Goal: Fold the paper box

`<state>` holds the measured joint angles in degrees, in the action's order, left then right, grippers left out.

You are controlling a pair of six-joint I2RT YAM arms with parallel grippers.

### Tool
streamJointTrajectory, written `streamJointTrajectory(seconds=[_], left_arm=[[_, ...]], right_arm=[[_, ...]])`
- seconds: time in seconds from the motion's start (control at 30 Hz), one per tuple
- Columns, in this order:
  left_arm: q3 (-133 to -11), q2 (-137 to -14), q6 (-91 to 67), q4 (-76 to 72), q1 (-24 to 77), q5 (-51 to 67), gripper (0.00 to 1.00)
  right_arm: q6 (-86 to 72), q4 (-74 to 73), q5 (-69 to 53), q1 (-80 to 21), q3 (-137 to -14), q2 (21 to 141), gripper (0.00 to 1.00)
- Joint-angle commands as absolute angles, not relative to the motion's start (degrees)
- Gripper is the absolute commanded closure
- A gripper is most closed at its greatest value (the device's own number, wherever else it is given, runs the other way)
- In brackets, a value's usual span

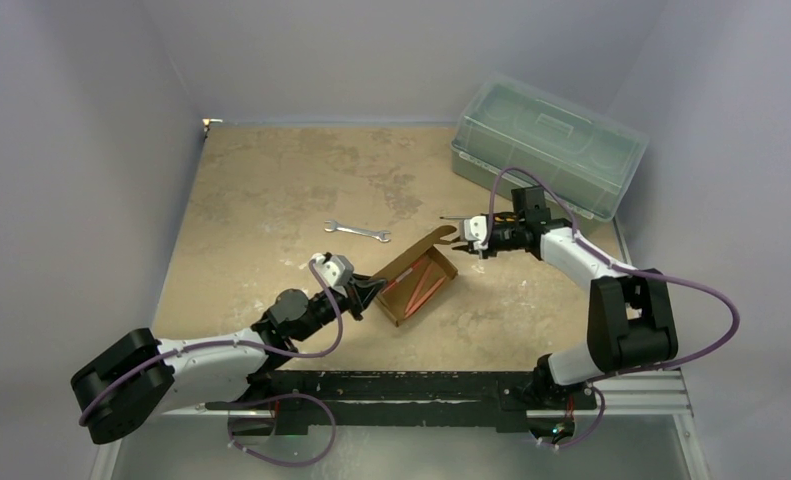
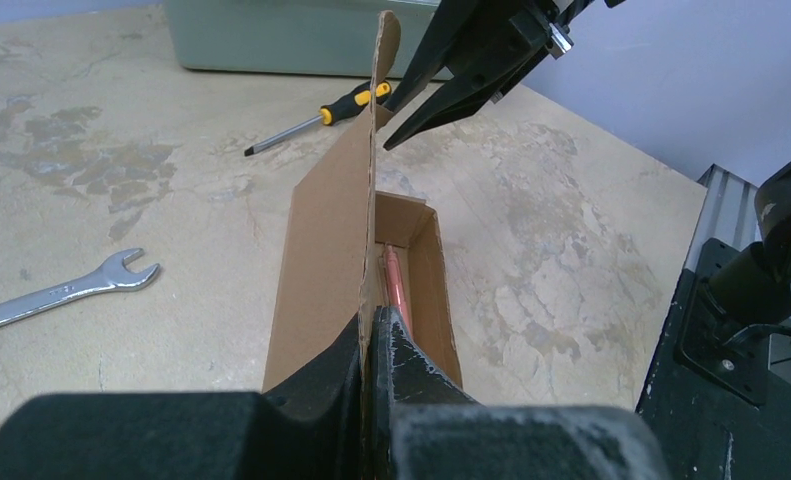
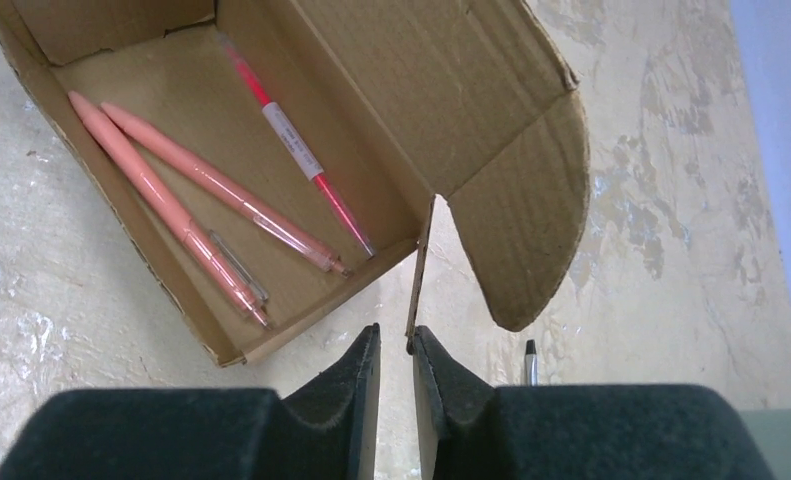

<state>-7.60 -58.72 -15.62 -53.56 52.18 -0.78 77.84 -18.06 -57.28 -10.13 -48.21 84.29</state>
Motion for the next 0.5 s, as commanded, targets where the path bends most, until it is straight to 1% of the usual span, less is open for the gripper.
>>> streamJointTrajectory(seconds=[0.0,0.37,0.47], left_arm=[[-6.88,-57.92,-16.76,-55.76,51.94,-2.68,1.0],[-6.85,-58.53,-16.87,-55.94,51.86,-3.22,1.0],[-6.94,-58.54,-16.88,-55.95,51.88,-3.4,1.0]], right_arm=[[74.88,-15.19,-56.58,-11.04,-48.0,82.33,0.83],[69.98,-12.83,-56.1,-12.29,-47.28,80.59,0.99],[68.37,-12.41,-55.99,-12.67,-47.04,80.04,1.0]])
